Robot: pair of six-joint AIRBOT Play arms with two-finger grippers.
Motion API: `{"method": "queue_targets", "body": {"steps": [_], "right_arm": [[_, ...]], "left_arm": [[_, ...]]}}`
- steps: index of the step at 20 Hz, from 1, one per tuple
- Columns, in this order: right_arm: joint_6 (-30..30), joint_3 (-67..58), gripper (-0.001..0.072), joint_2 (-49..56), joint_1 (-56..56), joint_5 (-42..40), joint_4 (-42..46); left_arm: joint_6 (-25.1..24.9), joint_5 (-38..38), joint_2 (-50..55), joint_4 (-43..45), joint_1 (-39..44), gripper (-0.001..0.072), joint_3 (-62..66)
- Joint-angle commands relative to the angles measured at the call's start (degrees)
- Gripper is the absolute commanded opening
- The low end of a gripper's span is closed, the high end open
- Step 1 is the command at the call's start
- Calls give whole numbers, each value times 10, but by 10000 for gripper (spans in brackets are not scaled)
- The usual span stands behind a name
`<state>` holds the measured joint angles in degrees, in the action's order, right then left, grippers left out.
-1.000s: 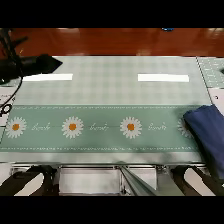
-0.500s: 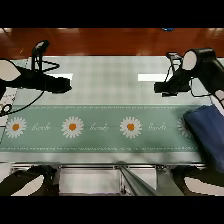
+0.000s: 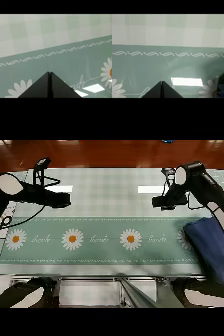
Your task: Fold the shirts.
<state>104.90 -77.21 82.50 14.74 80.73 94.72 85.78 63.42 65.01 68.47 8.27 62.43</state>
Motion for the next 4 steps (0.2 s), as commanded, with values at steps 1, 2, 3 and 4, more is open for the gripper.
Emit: {"method": "queue_targets", "body": {"steps": [1, 2, 3, 4], "right_arm": [[1, 0, 23, 1, 1, 1, 2], [1, 0, 23, 1, 1, 1, 2], [1, 0, 23, 1, 1, 1, 2], [1, 0, 23, 1, 1, 1, 2]], "left_arm": [[0, 1, 0, 1, 0, 17, 0], [0, 1, 0, 1, 0, 17, 0], [0, 1, 0, 1, 0, 17, 0], [0, 1, 0, 1, 0, 17, 0]]}}
